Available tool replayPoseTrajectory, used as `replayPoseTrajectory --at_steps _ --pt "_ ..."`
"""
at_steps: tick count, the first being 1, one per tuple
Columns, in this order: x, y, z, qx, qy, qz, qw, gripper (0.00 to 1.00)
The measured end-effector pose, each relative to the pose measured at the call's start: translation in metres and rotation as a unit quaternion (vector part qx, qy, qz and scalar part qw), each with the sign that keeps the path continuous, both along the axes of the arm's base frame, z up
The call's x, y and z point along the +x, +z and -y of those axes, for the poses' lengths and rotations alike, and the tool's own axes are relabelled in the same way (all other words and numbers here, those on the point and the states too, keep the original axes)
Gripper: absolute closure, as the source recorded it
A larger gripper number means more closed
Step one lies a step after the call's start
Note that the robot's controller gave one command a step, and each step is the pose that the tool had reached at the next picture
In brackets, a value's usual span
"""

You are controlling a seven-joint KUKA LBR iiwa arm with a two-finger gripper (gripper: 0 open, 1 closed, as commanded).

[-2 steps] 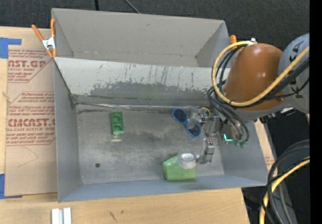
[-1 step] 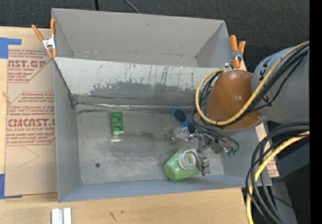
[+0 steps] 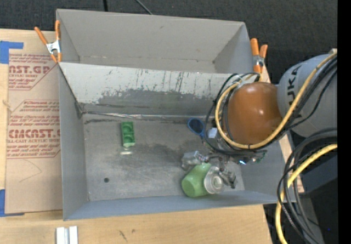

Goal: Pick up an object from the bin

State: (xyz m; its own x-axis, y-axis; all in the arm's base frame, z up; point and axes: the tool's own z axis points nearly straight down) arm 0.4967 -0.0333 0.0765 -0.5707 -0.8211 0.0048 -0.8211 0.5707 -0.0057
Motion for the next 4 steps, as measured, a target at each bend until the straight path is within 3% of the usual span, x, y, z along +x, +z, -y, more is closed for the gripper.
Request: replayPoseTrajectory --at_steps 1,2,3,4 --pt "0.0 0.001 0.002 -0.002 -0.001 -0.0004 1.0 1.0" --pt "0.025 0.15 0.009 0.004 -0.002 0.0042 1.0 1.0" --pt "0.019 0.06 0.024 0.005 -0.045 -0.0043 0.999 1.0" --pt "0.021 0.064 0.024 0.005 -0.044 -0.0005 0.999 0.0"
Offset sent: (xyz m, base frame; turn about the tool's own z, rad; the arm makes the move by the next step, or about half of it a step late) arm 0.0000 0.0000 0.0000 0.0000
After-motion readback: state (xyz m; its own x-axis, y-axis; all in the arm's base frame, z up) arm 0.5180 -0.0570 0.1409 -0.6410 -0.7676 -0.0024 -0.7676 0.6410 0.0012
